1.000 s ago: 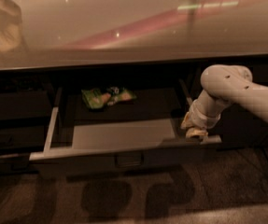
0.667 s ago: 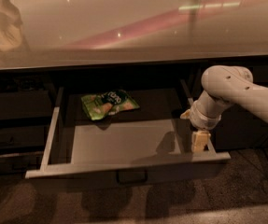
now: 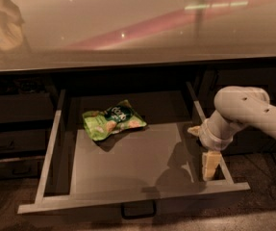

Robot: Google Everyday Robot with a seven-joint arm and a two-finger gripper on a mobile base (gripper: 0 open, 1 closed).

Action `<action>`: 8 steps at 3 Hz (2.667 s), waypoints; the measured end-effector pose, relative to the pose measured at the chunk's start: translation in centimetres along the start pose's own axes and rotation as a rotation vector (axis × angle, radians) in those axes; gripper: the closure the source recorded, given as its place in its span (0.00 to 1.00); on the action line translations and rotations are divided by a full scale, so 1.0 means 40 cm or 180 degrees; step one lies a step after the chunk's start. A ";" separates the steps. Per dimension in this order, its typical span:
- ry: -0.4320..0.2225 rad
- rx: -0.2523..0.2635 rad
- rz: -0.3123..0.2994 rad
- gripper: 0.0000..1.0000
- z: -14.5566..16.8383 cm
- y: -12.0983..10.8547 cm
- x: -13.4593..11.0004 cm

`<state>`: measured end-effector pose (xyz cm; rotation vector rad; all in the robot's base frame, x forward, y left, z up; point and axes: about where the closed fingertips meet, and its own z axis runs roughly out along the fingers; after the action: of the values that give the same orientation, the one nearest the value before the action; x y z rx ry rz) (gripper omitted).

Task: Open top drawer

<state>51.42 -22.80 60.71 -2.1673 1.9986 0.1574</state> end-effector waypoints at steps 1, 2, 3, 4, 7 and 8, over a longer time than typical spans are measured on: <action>0.0013 -0.0029 0.0006 0.00 0.022 0.041 0.007; 0.0045 -0.0059 0.0047 0.00 0.038 0.084 0.018; 0.0045 -0.0059 0.0047 0.00 0.038 0.084 0.017; 0.0045 -0.0059 0.0046 0.00 0.041 0.081 0.006; 0.0111 0.0078 -0.0218 0.00 0.044 0.191 -0.005; 0.0152 0.0171 -0.0255 0.00 -0.054 0.118 -0.122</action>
Offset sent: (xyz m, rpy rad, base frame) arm -0.2790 -0.1053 -0.1388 -0.1657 0.1836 -0.1369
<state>46.19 -18.86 63.51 -2.2333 1.9136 0.0405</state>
